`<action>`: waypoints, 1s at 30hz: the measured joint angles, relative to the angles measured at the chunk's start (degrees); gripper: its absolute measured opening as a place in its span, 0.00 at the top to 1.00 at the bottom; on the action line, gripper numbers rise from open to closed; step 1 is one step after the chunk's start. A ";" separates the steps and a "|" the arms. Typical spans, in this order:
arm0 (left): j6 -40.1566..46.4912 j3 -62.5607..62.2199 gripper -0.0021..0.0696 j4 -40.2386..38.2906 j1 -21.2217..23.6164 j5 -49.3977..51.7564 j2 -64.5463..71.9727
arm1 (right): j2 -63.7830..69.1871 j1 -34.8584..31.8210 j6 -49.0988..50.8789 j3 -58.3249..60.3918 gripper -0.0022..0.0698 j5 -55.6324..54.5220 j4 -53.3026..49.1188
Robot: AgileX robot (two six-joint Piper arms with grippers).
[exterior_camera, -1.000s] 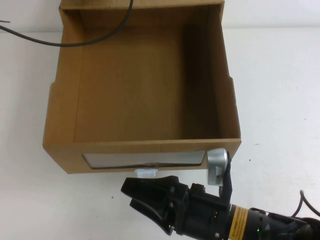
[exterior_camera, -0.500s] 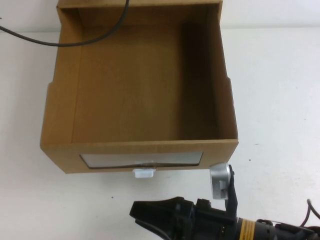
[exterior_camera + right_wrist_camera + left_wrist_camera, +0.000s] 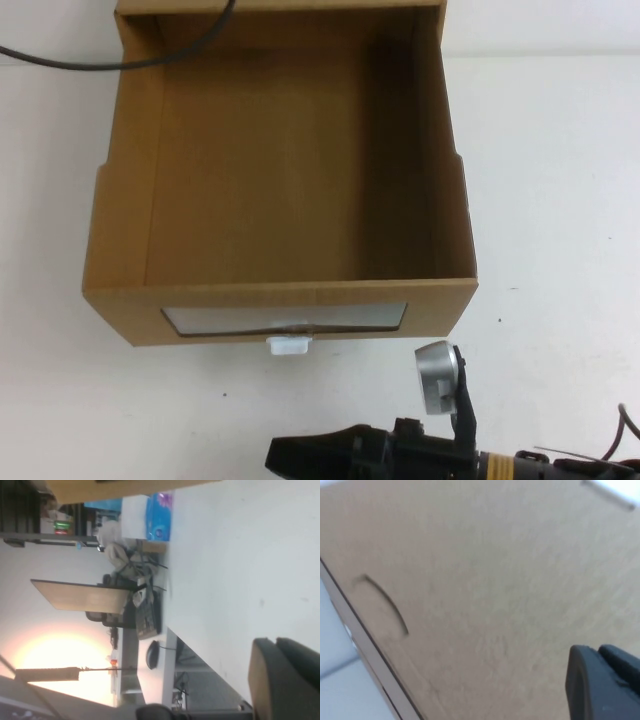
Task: Open the shoe box
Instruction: 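Pull the top drawer of the cardboard box fully open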
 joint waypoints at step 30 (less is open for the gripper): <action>-15.15 21.02 0.97 17.12 0.00 -2.65 -30.89 | -39.44 0.00 -10.71 12.71 0.99 12.73 2.28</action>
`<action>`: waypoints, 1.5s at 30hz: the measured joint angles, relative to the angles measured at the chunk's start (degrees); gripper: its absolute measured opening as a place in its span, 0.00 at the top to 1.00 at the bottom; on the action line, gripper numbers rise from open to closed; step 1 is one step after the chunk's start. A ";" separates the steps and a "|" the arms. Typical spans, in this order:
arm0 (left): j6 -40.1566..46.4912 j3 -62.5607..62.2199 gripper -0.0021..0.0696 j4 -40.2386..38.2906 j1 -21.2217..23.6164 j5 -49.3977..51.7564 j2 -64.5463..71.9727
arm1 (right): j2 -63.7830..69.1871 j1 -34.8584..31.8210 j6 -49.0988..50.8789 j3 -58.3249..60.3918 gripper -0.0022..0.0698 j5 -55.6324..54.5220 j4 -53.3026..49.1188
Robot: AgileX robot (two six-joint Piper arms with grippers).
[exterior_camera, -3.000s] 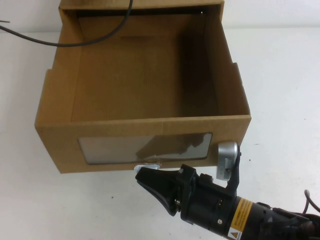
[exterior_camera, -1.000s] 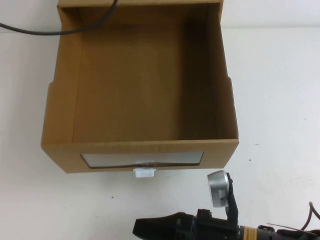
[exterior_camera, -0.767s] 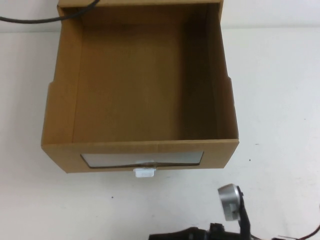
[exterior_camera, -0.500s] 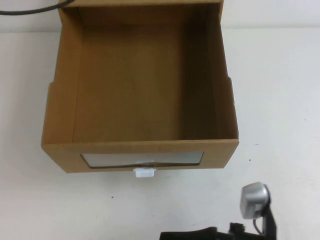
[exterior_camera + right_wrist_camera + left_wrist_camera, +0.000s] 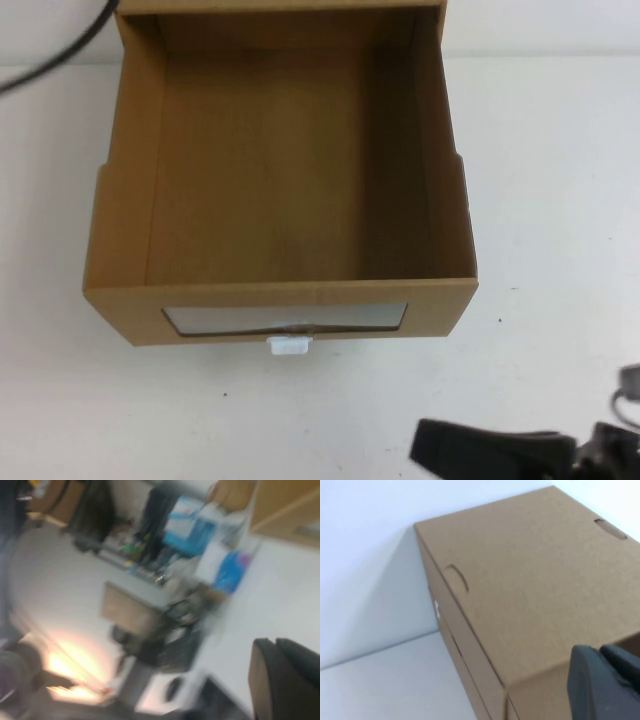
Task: Open the shoe box
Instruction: 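Pull the top drawer of the cardboard box fully open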
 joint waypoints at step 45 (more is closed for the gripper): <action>-15.45 76.19 0.97 8.52 0.00 -10.06 -59.10 | -23.14 0.00 -15.40 -26.09 1.00 92.84 -48.04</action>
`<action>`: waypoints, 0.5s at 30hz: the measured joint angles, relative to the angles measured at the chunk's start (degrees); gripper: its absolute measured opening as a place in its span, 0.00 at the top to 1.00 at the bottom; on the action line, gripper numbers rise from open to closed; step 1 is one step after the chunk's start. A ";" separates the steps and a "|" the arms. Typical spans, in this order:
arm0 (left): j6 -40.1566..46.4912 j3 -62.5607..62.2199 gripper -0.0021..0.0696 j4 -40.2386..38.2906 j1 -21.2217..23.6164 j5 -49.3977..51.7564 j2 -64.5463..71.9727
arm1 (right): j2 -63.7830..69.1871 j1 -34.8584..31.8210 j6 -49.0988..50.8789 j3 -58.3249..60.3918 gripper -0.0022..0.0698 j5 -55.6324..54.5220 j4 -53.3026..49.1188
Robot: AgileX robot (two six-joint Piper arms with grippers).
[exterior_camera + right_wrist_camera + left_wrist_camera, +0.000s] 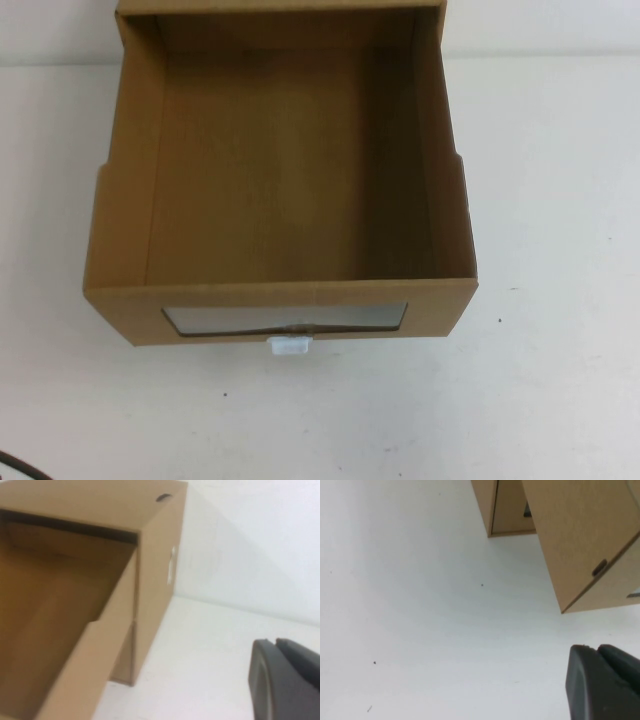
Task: Open the shoe box
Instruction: 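Pull the top drawer of the cardboard box fully open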
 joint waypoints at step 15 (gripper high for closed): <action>0.00 0.15 0.97 0.00 0.00 0.86 0.00 | 3.88 0.10 0.12 0.00 1.00 -15.98 3.13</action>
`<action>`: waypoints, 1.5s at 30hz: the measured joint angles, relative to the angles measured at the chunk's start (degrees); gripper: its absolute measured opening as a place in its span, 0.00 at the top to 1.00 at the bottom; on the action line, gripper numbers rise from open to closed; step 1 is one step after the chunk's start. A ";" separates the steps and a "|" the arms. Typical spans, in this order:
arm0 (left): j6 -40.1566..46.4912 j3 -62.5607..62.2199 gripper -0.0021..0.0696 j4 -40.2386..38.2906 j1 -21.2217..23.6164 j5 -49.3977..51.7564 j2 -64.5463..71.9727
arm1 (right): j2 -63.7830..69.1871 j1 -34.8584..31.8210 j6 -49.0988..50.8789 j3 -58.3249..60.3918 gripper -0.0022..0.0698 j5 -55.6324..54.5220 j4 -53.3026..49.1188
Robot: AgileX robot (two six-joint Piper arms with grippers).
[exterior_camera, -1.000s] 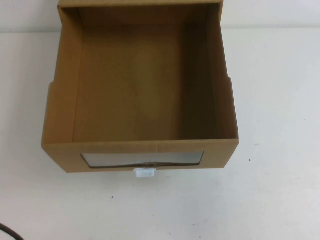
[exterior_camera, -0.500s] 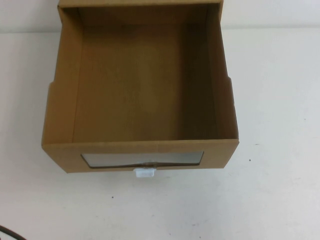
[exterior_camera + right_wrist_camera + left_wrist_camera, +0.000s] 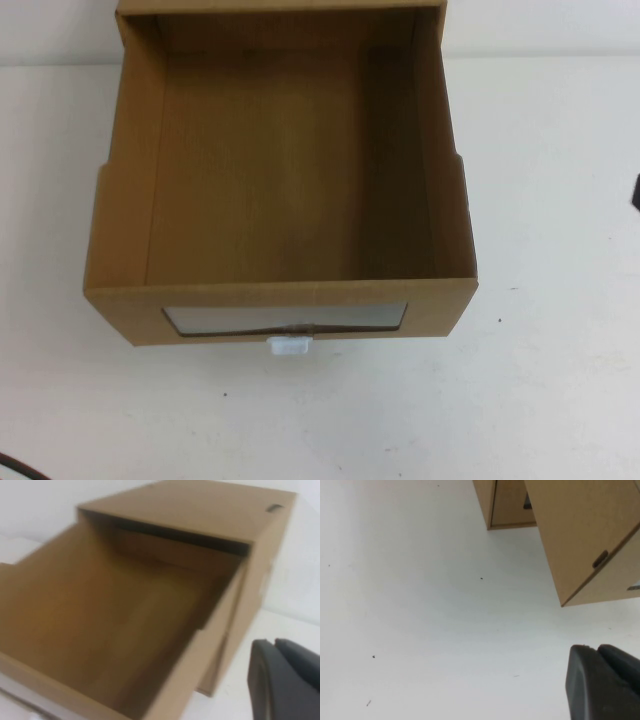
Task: Open the shoe box
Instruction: 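Pull the top drawer of the cardboard box fully open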
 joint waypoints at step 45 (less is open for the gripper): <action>0.00 0.00 0.97 0.95 0.00 0.24 0.00 | -35.49 -49.91 3.42 30.38 1.00 -30.83 18.76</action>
